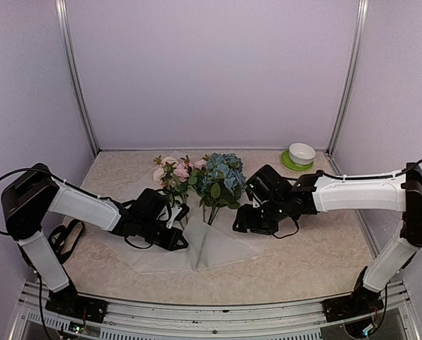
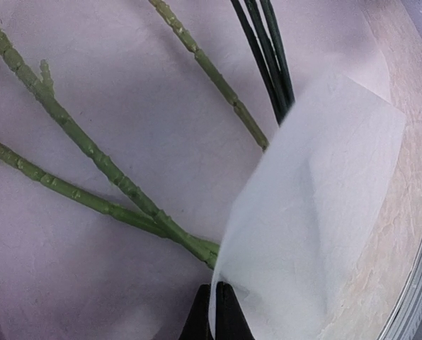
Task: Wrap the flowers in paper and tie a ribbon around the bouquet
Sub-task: Press the fold line of the 1/4-folded wrapping paper.
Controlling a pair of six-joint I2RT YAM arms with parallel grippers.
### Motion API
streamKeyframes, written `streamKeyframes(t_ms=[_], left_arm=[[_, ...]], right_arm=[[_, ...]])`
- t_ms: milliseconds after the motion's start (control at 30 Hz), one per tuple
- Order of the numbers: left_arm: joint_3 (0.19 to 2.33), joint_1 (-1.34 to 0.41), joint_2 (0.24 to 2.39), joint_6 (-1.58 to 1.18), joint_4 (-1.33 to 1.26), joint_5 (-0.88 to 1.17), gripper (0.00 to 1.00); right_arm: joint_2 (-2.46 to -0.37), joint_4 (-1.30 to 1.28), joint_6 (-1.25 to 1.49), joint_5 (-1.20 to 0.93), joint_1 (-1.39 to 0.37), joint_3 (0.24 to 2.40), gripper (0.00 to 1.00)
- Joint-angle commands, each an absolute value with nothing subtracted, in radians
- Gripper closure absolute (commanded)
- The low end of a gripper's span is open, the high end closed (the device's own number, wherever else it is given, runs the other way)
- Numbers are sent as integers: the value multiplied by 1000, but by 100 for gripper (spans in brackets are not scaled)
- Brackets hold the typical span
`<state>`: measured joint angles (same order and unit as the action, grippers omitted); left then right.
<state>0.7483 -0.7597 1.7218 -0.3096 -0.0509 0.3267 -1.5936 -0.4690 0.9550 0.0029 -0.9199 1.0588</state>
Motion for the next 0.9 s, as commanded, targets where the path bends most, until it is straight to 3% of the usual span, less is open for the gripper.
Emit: streamKeyframes(t_ms=[0, 233, 400, 533, 867], left_arm=[[768, -752, 1729, -291, 11, 280, 100], [772, -753, 1726, -309, 16, 269, 100], [766, -759, 1720, -320, 17, 252, 100], [765, -767, 1715, -325, 15, 234, 100], [782, -786, 1739, -316, 31, 180, 100]], right_arm=[[-1707, -483, 600, -151, -923, 1132, 37], [-1810, -425, 473, -227, -921, 1123, 37], [-1839, -395, 465, -221, -918, 1093, 59], [-1823, -380, 465, -194, -903, 1057, 68], [-1854, -330, 321, -298, -856, 1034, 67]])
